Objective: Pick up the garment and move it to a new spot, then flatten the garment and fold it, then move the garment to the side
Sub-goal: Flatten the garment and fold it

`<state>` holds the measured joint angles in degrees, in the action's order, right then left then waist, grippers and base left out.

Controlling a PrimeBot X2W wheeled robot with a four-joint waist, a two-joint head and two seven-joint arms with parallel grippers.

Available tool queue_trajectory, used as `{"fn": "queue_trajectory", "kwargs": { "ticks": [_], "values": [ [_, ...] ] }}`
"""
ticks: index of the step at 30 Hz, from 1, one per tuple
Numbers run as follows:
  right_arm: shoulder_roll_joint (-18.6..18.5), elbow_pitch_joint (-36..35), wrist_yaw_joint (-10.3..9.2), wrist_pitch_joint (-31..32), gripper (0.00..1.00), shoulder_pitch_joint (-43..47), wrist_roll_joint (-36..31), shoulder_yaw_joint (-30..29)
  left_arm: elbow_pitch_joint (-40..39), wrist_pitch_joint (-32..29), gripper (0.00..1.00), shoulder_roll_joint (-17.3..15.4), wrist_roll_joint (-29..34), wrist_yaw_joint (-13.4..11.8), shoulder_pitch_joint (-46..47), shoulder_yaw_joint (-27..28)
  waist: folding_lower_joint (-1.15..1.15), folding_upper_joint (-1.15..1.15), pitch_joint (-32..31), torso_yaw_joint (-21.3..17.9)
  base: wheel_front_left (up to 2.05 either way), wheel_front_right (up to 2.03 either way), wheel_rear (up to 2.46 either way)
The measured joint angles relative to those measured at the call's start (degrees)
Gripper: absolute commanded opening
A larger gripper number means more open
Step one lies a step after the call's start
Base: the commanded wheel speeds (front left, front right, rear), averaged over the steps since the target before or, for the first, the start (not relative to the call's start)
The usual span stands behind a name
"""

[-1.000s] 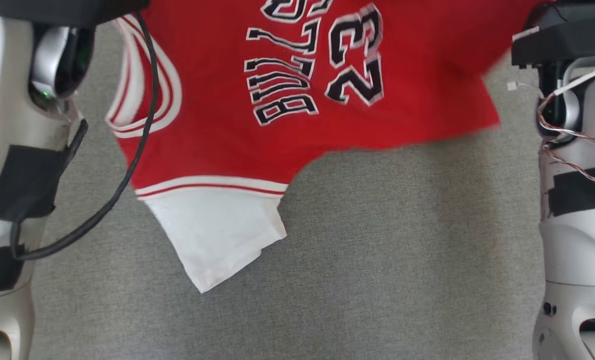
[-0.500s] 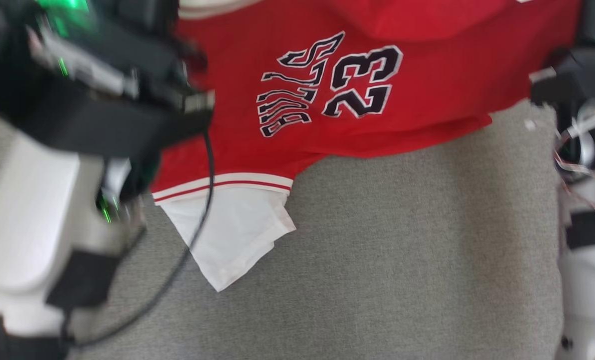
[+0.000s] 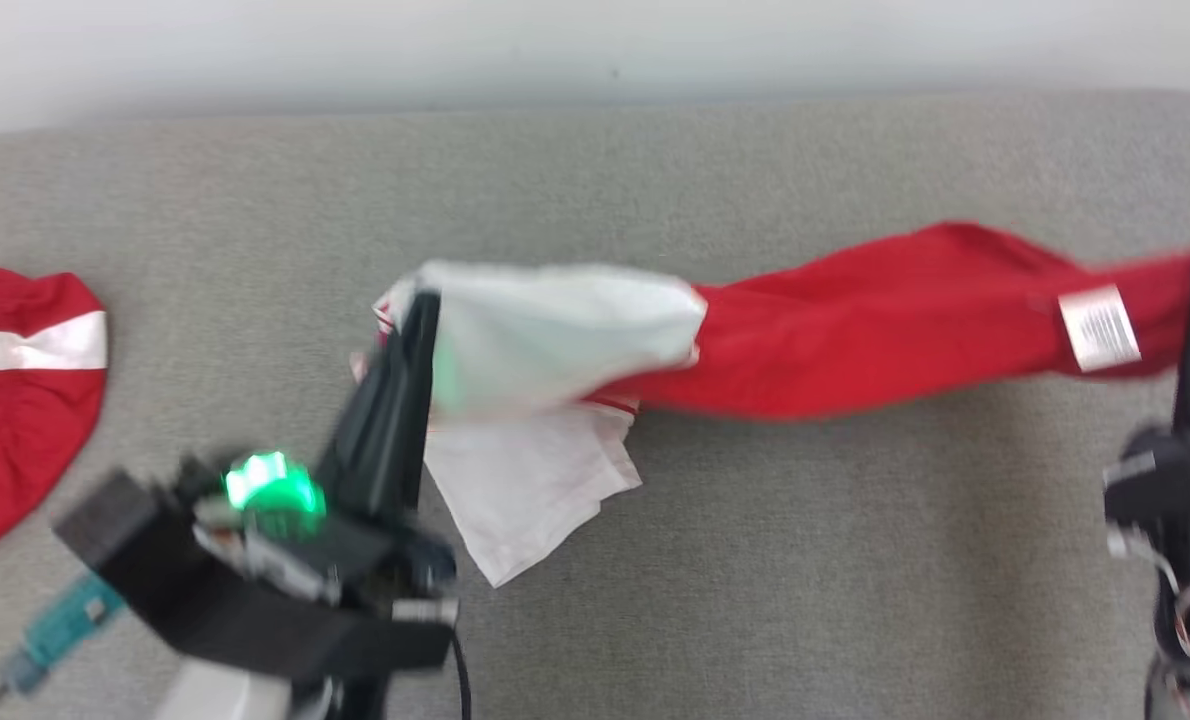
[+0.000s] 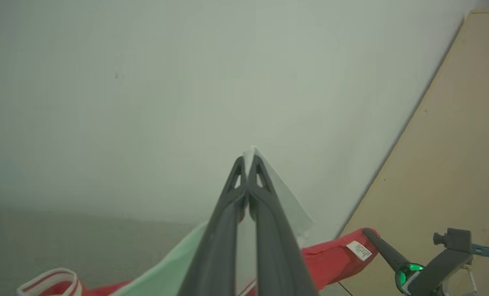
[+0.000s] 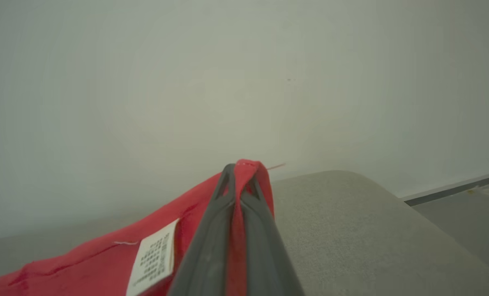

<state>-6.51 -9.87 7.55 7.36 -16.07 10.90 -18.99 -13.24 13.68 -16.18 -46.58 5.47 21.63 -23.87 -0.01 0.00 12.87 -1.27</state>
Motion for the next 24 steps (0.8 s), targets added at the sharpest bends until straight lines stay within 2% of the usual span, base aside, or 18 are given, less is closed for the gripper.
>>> {"fn": "queue_trajectory", "kwargs": {
  "ticks": [5, 9, 11, 17, 24],
  "values": [
    [2.78, -2.29, 0.0, 4.03, 0.0, 8.03, 0.1, -3.66, 0.3, -1.16, 0.0, -0.68, -3.35, -1.77, -10.05, -1.01, 0.0, 0.0, -1.64, 1.08, 0.0, 0.0, 0.0],
    [3.43, -1.36, 0.0, 5.59, 0.0, 12.22, 0.47, -5.33, 3.12, -1.24, 0.0, -0.77, -4.45, -3.19, -14.88, -1.62, 0.0, 0.0, -2.8, 1.67, 0.0, 0.0, 0.0],
    [3.44, 0.58, 0.0, 6.06, 0.0, 13.94, 2.69, -5.32, 5.14, -1.18, 0.0, -0.75, -4.38, -3.66, -16.15, -1.89, 0.0, -0.01, -3.34, 1.92, 0.0, 0.0, 0.0],
    [3.55, 3.14, 0.0, 3.98, 0.0, 15.29, 5.35, -3.76, 9.44, -0.31, 0.0, 0.26, -4.09, -3.96, -17.05, -1.64, 0.0, 0.0, -4.64, 1.9, 0.0, 0.0, 0.0],
    [3.56, -0.42, 0.0, 0.09, 0.0, 12.39, 4.31, -2.74, 8.76, 0.62, 0.0, -0.34, -0.68, -3.42, -13.13, 0.62, 0.0, 0.0, -5.92, 0.99, 0.0, 0.0, 0.0]
  ]
}}
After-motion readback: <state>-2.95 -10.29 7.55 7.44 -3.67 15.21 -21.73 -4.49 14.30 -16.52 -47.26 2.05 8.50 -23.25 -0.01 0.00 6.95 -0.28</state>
